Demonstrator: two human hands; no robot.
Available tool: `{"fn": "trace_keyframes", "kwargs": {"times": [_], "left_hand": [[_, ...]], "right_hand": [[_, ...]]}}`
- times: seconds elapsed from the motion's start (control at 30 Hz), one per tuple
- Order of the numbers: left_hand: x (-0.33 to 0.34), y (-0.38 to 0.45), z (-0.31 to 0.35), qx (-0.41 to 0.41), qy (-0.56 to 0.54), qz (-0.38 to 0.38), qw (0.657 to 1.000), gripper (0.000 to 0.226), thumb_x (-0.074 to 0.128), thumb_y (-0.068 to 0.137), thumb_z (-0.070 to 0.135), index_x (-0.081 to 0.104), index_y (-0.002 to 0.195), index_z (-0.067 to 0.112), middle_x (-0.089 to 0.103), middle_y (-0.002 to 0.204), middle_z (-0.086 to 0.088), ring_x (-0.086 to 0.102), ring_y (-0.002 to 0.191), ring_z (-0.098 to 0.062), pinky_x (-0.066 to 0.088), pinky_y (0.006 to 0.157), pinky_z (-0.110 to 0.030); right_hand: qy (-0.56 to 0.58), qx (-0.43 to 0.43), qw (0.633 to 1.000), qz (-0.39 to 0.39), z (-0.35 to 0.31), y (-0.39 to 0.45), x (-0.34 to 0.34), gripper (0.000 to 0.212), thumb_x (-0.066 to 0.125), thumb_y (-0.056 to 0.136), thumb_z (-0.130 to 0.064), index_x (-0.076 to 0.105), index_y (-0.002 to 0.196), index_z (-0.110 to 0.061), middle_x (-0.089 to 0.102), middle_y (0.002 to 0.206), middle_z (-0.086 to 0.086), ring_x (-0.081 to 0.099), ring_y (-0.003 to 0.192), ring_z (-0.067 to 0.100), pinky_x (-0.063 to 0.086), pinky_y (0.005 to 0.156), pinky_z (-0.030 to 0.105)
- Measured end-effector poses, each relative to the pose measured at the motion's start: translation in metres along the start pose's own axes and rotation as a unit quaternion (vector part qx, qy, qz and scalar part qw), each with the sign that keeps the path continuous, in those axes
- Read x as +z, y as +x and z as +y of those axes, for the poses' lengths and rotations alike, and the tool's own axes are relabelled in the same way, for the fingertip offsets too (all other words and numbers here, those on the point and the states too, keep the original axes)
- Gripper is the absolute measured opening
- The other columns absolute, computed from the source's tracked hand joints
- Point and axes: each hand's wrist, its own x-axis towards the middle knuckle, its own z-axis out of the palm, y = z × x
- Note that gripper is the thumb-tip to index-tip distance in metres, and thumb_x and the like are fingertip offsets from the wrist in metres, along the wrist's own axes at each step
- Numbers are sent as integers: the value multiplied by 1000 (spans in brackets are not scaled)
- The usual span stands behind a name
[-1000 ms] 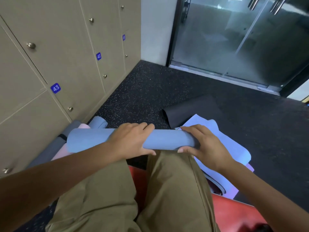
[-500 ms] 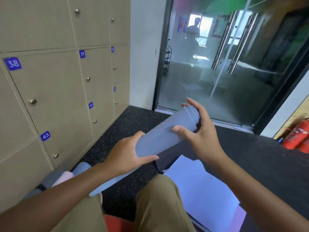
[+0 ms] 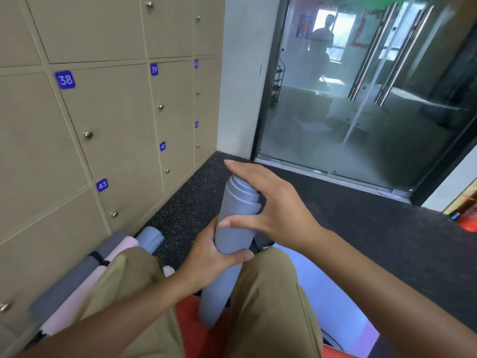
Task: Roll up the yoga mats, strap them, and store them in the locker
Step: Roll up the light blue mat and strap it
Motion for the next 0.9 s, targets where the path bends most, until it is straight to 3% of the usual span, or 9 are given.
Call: {"fn": "trace_keyframes", "kwargs": {"times": [0.17, 0.27, 0.4, 0.5, 0.7, 0.77, 0.9], "left_hand": [[-5, -16, -24, -22, -14, 13, 1000, 74, 92, 57, 46, 63, 120, 19, 75, 112, 6, 71, 105, -13, 55, 84, -25], [-6, -18, -30, -21, -15, 13, 1000, 73, 90, 60, 45, 62, 123, 19, 74, 113, 7, 71, 105, -13, 55, 84, -23], [-11, -14, -33, -18, -4, -2, 1000, 78, 90, 61, 48, 60, 127, 21, 73, 116, 6, 69, 110, -16, 57, 90, -32], [-12, -11, -31, -4, 3, -3, 1000, 79, 91, 61, 48, 57, 127, 22, 71, 117, 9, 68, 110, -15, 55, 89, -27], [-11, 1, -25, 38, -27, 32, 998, 87, 92, 66, 54, 57, 128, 5, 73, 111, -11, 71, 107, -30, 57, 91, -54], [-11, 0, -21, 46, -31, 36, 998, 90, 89, 67, 59, 55, 133, 8, 72, 117, -7, 69, 112, -28, 57, 95, -48], [-15, -6, -11, 53, -40, 60, 996, 91, 82, 65, 73, 45, 136, 29, 65, 127, 20, 62, 120, -7, 49, 96, -21]], "right_hand": [[3, 10, 999, -37, 7, -8, 23, 89, 88, 74, -45, 49, 151, -23, 52, 148, -11, 46, 138, 1, 39, 115, 31], [-1, 4, 1000, -30, 12, -8, 29, 87, 84, 77, -48, 47, 152, -24, 50, 151, -11, 44, 139, 0, 38, 116, 28], [-16, 9, 999, -34, 17, -4, 29, 86, 76, 80, -57, 43, 154, -29, 45, 154, -15, 41, 141, -4, 38, 115, 25], [-37, 8, 998, -54, 21, -2, 26, 88, 71, 79, -64, 40, 155, -33, 42, 155, -20, 38, 141, -7, 42, 113, 29], [-58, -15, 994, -94, 19, 6, 32, 89, 66, 80, -68, 39, 156, -33, 38, 160, -17, 39, 143, -4, 46, 110, 32], [-69, -26, 992, -104, 17, 8, 32, 90, 64, 80, -70, 37, 157, -33, 36, 161, -17, 39, 143, -1, 47, 108, 34], [-130, -64, 979, -141, 16, 15, 27, 94, 56, 78, -77, 35, 158, -33, 33, 163, -17, 47, 139, 8, 54, 99, 39]]}}
